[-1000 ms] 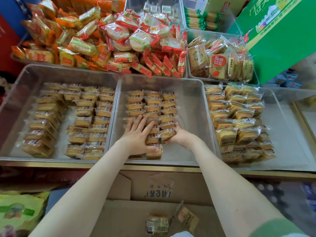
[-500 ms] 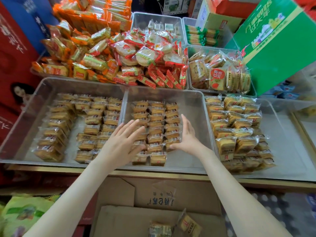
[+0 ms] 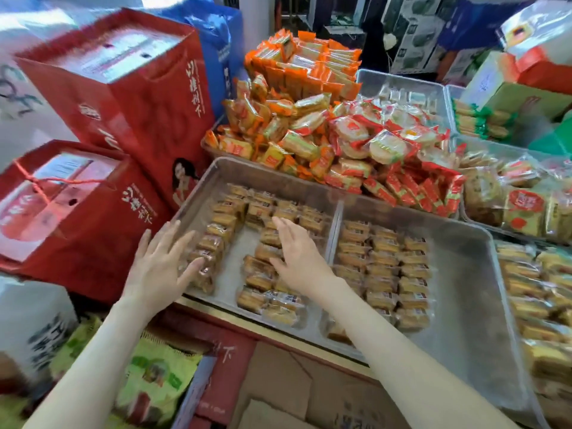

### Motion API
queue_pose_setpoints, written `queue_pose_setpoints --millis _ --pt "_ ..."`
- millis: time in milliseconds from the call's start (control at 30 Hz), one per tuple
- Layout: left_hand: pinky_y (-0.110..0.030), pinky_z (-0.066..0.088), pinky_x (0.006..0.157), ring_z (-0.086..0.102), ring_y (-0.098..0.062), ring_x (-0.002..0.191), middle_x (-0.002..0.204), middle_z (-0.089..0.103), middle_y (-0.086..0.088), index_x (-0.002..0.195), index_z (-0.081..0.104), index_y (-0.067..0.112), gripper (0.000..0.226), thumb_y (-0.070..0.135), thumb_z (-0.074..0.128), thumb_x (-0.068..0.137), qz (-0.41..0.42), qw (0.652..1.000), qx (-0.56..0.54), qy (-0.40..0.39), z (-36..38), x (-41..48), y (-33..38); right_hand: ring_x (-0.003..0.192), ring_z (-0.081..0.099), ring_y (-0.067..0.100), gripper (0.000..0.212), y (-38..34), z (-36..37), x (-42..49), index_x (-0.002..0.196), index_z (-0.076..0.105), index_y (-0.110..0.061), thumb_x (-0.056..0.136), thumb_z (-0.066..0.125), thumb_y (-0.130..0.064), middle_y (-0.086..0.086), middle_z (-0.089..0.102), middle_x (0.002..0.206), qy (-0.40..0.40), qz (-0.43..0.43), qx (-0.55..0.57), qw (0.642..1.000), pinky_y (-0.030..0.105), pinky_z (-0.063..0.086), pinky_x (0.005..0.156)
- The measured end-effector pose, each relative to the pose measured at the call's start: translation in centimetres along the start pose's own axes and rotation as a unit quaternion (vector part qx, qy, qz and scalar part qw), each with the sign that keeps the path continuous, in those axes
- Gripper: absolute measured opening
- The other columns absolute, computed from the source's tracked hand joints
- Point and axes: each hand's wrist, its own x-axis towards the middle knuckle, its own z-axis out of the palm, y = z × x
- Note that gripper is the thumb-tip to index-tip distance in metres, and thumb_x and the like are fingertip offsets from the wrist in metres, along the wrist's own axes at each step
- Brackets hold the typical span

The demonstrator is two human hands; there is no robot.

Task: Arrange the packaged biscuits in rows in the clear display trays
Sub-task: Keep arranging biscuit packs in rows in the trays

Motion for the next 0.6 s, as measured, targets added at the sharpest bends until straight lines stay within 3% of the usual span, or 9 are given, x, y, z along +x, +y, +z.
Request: queue_pose_setpoints --millis 167,333,500,600 --pt "-0.048 0.013 0.116 0.026 -0.020 0.145 0.151 0.043 -0.008 0.139 0.055 0.023 0.074 0.066 0.012 0.096 0.025 0.999 0.045 -0.003 0.7 0.9 -0.9 0.146 0.016 0.034 0.073 -0.8 2.9 8.5 0.153 0.008 -0.003 0.097 0.051 -0.022 0.019 0.014 0.159 -0.001 0.053 -0.153 0.987 0.042 0.015 0.120" --pt "-0.048 0.015 0.115 0.029 -0.023 0.146 0.153 0.040 -0.008 0.140 0.054 0.026 0.065 0.062 0.024 0.095 0.026 0.998 0.052 0.018 1.2 0.9 -1.3 0.149 -0.008 0.033 0.090 -0.6 4.9 13.8 0.152 -0.010 -0.003 0.094 0.056 -0.022 0.019 -0.010 0.161 -0.096 0.153 -0.221 0.958 0.047 0.001 0.119" --pt "-0.047 0.015 0.115 0.028 -0.025 0.146 0.154 0.040 -0.008 0.137 0.057 0.026 0.063 0.060 0.029 0.093 0.028 0.998 0.037 0.032 1.5 0.9 -1.4 0.138 0.025 0.033 0.096 -1.2 6.0 15.9 0.152 0.004 0.000 0.086 0.066 -0.032 0.016 0.027 0.150 -0.014 0.155 -0.295 0.943 0.044 0.022 0.113" --pt "-0.048 0.014 0.115 0.026 -0.024 0.147 0.155 0.038 -0.008 0.135 0.059 0.025 0.063 0.060 0.028 0.092 0.027 0.999 0.031 0.035 1.6 0.9 -1.5 0.128 0.031 0.031 0.072 -1.3 6.5 16.0 0.145 0.028 -0.007 0.086 0.062 -0.028 0.013 0.035 0.138 0.006 0.145 -0.336 0.931 0.044 0.024 0.110"
